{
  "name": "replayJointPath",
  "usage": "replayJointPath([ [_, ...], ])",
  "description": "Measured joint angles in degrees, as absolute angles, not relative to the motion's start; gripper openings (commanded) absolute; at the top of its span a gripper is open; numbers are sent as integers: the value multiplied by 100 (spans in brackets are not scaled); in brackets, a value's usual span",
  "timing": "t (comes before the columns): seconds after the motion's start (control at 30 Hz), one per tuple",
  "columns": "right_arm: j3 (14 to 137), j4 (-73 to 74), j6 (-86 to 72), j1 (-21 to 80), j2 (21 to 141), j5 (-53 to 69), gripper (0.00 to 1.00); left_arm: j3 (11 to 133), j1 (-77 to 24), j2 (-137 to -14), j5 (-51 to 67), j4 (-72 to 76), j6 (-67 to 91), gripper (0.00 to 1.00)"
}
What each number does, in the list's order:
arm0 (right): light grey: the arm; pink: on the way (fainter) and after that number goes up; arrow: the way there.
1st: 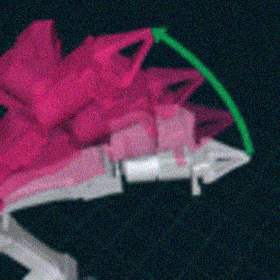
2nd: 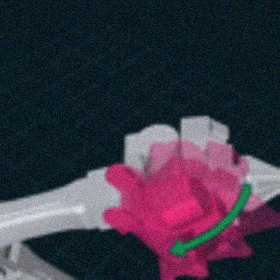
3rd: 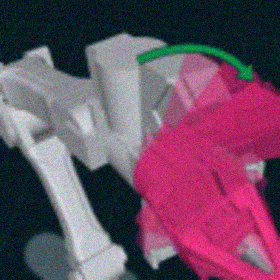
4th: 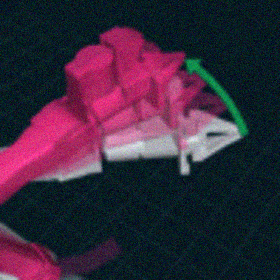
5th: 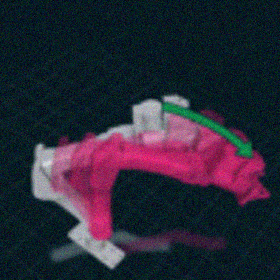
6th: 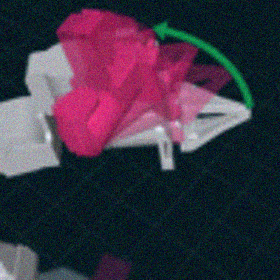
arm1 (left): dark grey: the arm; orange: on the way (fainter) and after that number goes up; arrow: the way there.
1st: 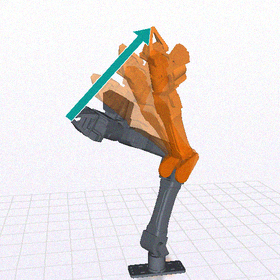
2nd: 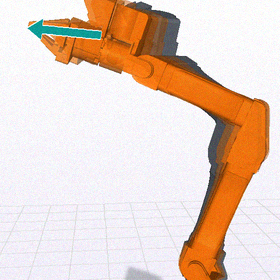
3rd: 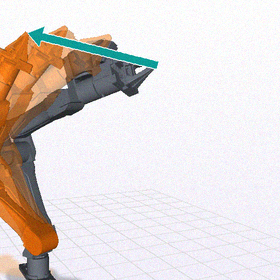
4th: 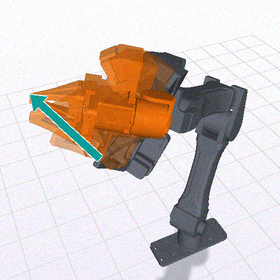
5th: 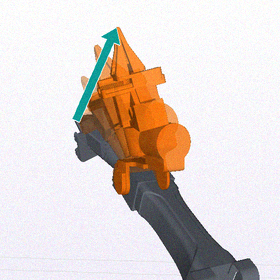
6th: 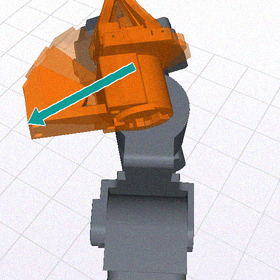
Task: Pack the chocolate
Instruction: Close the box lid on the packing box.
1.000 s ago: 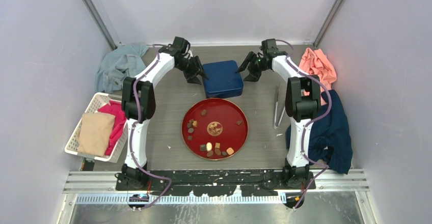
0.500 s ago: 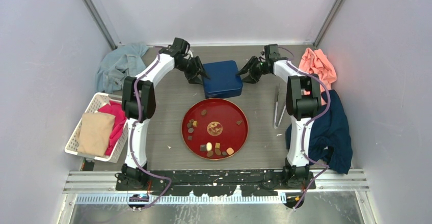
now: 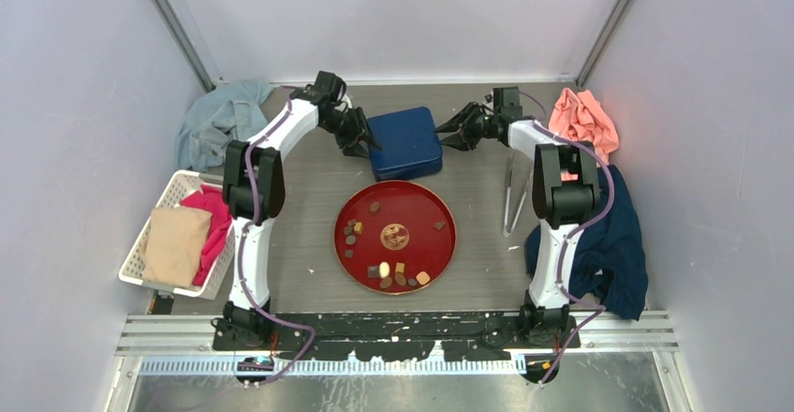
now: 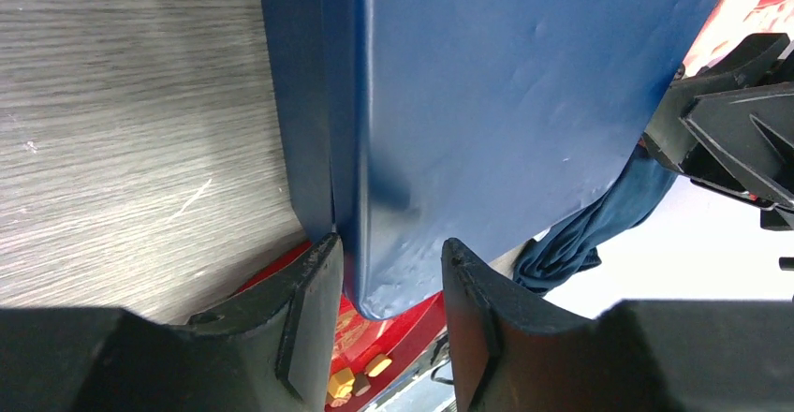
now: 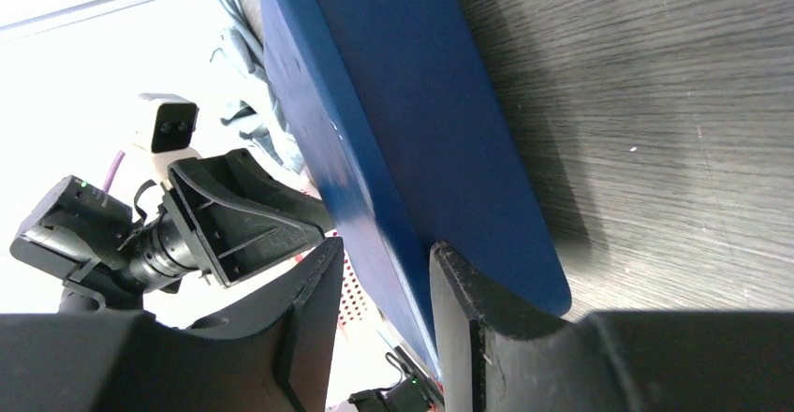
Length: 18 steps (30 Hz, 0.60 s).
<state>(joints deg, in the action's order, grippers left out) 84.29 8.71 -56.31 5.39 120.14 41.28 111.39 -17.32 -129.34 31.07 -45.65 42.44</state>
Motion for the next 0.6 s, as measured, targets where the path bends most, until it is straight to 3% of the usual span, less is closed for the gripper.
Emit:
replayJointPath([
  [0.3, 8038, 685, -5714, 537, 11839, 4163, 37, 11128, -1695, -12954, 3085, -4626, 4143, 33],
  [0.6, 7522, 1015, -5328, 572, 11524, 4075, 22, 11102, -1656, -13039, 3155, -4602, 4130, 29],
])
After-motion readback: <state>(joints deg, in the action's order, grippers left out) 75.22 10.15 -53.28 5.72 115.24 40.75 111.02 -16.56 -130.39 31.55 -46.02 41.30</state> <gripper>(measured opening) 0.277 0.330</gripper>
